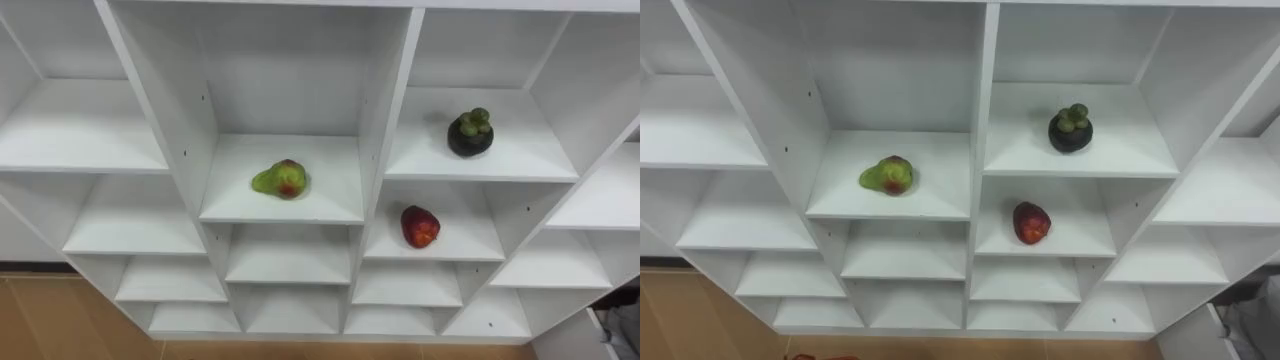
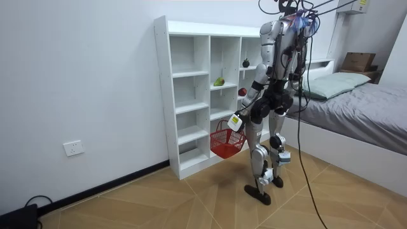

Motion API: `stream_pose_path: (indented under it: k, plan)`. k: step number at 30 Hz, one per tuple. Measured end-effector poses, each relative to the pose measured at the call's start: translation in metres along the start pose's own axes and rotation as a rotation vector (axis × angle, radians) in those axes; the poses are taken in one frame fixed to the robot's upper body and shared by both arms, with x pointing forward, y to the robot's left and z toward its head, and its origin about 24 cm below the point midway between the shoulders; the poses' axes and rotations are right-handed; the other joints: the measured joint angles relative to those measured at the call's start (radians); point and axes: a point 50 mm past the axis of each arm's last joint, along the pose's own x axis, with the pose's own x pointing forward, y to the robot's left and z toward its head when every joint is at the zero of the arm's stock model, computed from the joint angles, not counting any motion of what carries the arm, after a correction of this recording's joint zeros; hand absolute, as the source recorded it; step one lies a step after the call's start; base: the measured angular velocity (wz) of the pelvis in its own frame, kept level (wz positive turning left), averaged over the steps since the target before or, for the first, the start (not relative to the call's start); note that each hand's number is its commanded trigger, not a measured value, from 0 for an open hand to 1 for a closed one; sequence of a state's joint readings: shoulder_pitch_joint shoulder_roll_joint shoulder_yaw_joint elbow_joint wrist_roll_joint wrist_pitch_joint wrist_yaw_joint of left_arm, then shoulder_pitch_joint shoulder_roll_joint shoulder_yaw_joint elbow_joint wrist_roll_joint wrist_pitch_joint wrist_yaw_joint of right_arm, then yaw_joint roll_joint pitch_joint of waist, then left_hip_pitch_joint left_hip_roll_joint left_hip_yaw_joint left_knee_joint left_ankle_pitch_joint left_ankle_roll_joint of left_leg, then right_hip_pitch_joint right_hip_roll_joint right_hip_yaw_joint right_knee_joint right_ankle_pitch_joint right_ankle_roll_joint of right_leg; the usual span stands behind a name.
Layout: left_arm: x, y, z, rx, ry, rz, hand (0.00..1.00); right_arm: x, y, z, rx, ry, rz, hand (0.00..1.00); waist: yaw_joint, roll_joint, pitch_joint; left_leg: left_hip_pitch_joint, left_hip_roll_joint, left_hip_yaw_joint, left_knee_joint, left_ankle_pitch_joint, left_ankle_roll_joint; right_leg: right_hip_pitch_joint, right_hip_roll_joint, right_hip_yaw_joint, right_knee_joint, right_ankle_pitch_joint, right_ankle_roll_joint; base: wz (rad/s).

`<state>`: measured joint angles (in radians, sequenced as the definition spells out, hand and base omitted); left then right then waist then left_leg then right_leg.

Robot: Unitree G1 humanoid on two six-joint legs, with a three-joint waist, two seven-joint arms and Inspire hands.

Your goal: Collect fruits from the closet

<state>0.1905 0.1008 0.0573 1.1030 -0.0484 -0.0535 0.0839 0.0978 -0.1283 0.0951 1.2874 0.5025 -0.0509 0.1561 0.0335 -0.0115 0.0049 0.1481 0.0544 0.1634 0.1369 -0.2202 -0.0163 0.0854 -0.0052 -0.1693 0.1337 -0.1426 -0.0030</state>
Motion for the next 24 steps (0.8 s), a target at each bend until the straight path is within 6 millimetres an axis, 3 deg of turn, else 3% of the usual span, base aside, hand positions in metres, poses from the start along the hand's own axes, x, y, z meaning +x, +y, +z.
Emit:
stream_pose_path:
  k: [17, 24]
  plan:
    - [0.0000, 0.0000, 0.0002, -0.010, -0.001, 0.001, 1.00, 0.0001, 0.0005, 0.0008, 0.050, -0.012, -0.001, 0.00, 0.001, -0.002, -0.0002, 0.002, 0.001, 0.004, -0.001, 0.000, 0.000, -0.001, 0.001, 0.006, 0.001, 0.000, 0.000, 0.00]
    - [0.0004, 0.0015, 0.0015, -0.017, -0.005, 0.003, 1.00, -0.0004, -0.0025, 0.0020, 0.069, -0.021, -0.013, 0.00, -0.001, -0.001, -0.0057, -0.008, 0.002, 0.012, -0.003, 0.000, 0.000, -0.012, 0.004, 0.021, 0.003, 0.000, -0.001, -0.04]
